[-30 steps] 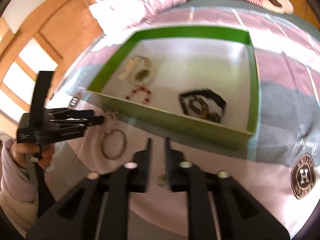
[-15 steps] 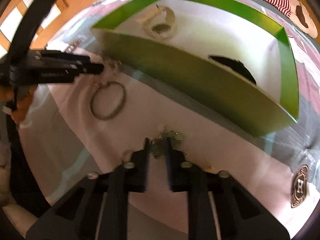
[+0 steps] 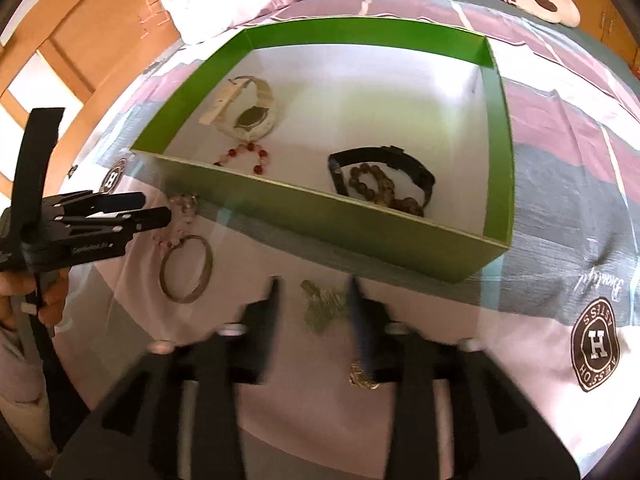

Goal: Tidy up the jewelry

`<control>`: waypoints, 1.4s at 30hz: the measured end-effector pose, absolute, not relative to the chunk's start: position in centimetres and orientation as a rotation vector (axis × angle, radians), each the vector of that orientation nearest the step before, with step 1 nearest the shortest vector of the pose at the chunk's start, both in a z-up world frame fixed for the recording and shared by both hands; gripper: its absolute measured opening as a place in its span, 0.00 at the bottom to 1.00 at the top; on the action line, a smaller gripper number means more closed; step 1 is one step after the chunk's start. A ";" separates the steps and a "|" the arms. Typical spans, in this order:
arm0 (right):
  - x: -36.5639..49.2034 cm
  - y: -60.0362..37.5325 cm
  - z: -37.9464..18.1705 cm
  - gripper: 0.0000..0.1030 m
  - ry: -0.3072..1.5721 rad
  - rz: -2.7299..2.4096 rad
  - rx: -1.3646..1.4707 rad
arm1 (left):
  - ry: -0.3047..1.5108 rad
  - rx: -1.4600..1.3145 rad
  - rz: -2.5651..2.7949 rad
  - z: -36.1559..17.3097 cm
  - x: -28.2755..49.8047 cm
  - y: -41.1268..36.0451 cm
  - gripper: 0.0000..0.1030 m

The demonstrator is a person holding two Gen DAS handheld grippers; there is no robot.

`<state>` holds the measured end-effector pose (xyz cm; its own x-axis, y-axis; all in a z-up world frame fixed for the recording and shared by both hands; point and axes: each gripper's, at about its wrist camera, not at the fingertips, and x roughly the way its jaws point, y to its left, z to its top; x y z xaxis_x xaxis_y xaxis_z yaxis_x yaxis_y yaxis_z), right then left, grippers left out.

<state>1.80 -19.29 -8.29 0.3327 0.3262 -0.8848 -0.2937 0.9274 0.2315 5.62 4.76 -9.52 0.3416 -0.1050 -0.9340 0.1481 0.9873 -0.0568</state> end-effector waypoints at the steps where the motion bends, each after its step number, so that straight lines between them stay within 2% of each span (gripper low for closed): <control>1: 1.8 -19.3 -8.3 0.63 1.159 0.395 0.031 | 1.209 0.044 -0.167 -9.5 5.6 4.5 0.71; 11: 1.5 -17.5 -10.0 0.67 1.188 0.370 -0.090 | 1.208 0.159 -0.170 -11.0 5.3 1.8 0.75; 12: 1.4 -17.4 -10.1 0.67 1.190 0.371 -0.099 | 1.207 0.146 -0.183 -10.9 5.3 1.9 0.69; 13: 1.4 -17.2 -10.2 0.67 1.191 0.371 -0.103 | 1.209 0.129 -0.194 -10.8 5.4 2.0 0.58; 17: 1.4 -17.0 -10.5 0.67 1.200 0.368 -0.120 | 1.212 0.093 -0.205 -10.6 5.5 2.4 0.41; 21: 1.4 -16.8 -10.9 0.67 1.213 0.362 -0.128 | 1.223 0.070 -0.241 -10.5 5.4 2.4 0.19; 22: 1.3 -16.7 -11.0 0.67 1.216 0.361 -0.129 | 1.224 0.063 -0.253 -10.4 5.4 2.4 0.16; 28: 1.4 -16.7 -11.2 0.67 1.223 0.355 -0.129 | 1.219 -0.003 -0.294 -9.5 5.4 3.1 0.14; 30: 1.4 -16.8 -11.2 0.67 1.221 0.354 -0.127 | 1.211 -0.032 -0.311 -9.1 5.4 3.4 0.07; 42: 2.1 -18.3 -10.7 0.67 1.198 0.317 -0.068 | 1.211 -0.078 -0.305 -8.6 5.4 4.2 0.07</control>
<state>2.12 -18.28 -10.66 0.3256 0.2061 -0.9228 -0.2777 0.9538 0.1151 5.40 4.23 -8.62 0.3169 -0.2729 -0.9084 0.1904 0.9565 -0.2209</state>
